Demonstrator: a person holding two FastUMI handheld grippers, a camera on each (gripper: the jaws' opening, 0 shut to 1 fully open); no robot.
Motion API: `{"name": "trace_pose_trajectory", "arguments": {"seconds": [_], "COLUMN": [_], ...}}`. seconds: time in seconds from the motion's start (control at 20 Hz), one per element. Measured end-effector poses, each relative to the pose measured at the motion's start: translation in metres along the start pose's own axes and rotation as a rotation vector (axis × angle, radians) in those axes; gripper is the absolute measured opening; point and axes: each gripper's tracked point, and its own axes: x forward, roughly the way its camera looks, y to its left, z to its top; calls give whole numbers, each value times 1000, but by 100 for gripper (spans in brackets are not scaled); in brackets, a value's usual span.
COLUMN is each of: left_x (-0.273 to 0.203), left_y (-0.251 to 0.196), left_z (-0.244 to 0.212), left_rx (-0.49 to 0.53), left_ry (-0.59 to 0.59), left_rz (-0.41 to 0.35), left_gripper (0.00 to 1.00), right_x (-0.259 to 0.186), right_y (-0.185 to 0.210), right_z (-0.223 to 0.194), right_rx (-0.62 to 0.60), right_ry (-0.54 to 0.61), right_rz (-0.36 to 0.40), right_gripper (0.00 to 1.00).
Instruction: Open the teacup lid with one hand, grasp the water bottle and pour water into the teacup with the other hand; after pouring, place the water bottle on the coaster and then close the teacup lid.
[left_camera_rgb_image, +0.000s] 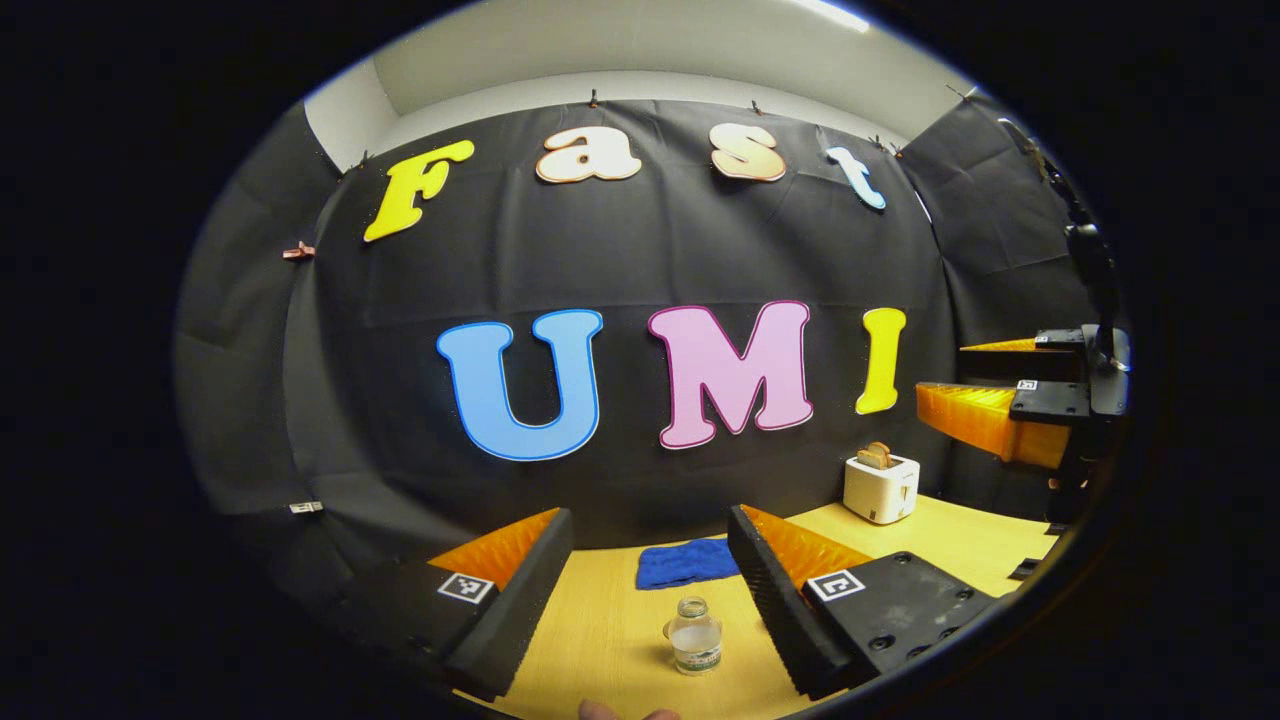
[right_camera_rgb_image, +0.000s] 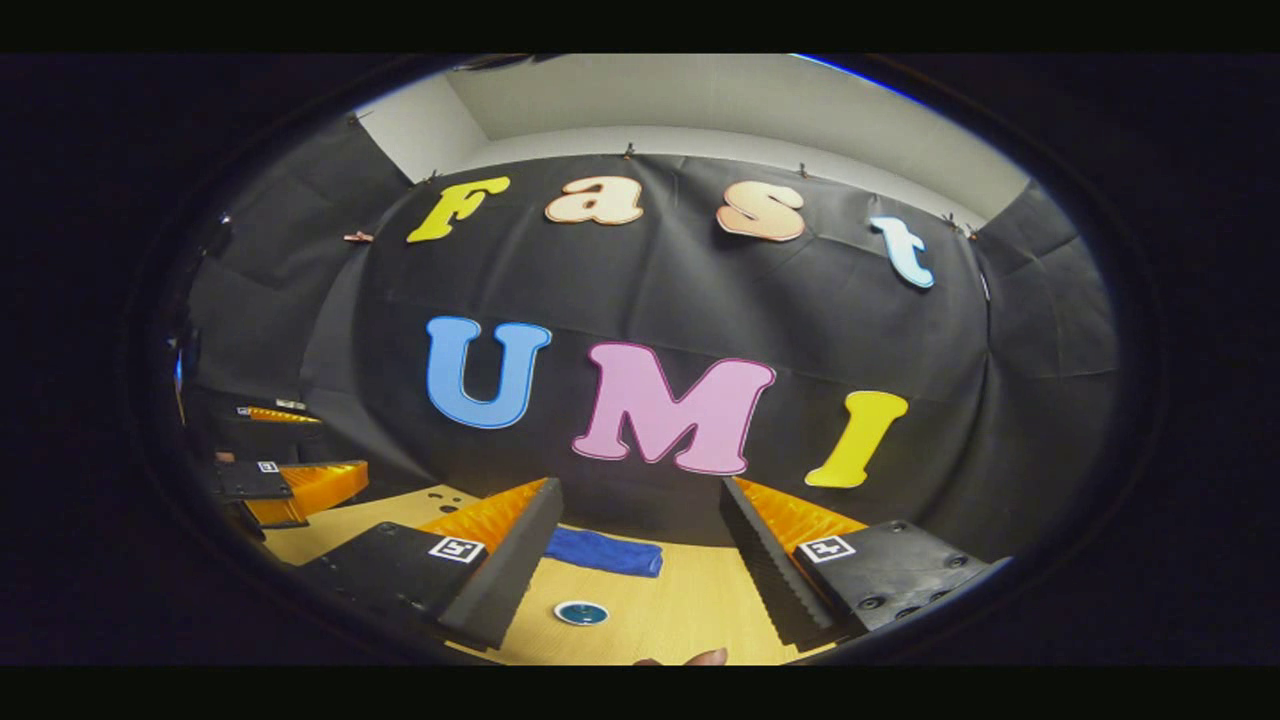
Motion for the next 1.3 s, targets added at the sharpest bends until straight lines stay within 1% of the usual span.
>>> {"name": "trace_pose_trajectory", "arguments": {"seconds": [0.1, 0.15, 0.2, 0.25, 0.35, 0.55, 0.6, 0.65, 0.7, 0.75, 0.85, 1.05, 1.3], "left_x": [0, 0, 0, 0, 2, 7, 9, 12, 16, 22, 29, 43, 57], "left_y": [-2, -4, -3, -4, -5, -9, -11, -13, -14, -18, -21, -27, -39], "left_z": [-1, -2, -3, -3, -4, -15, -20, -24, -32, -50, -69, -113, -171], "left_rx": [-1, -1, 2, 4, 4, -6, -7, -8, -8, -8, -5, 11, 7], "left_ry": [0, 3, 3, 3, 6, 8, 11, 14, 21, 33, 40, 59, 77], "left_rz": [-4, -8, -7, -7, -10, -13, -14, -17, -19, -23, -20, -12, -21], "left_gripper": [98, 98, 100, 98, 98, 98, 100, 98, 98, 98, 98, 98, 98], "right_x": [0, 0, 0, 1, 3, 10, 12, 15, 19, 24, 29, 42, 58], "right_y": [-1, 0, -1, 0, 2, 8, 10, 12, 15, 19, 24, 29, 34], "right_z": [0, 0, -1, -2, -7, -27, -35, -44, -52, -71, -97, -152, -225], "right_rx": [-8, -4, 0, 3, 11, 15, 10, 7, 7, 14, 27, 44, 49], "right_ry": [-2, -2, -1, -1, 4, 18, 23, 29, 34, 47, 66, 99, 130], "right_rz": [0, 2, 4, 7, 15, 36, 43, 49, 55, 66, 77, 81, 94], "right_gripper": [96, 99, 98, 96, 98, 96, 96, 98, 96, 96, 96, 98, 98]}}
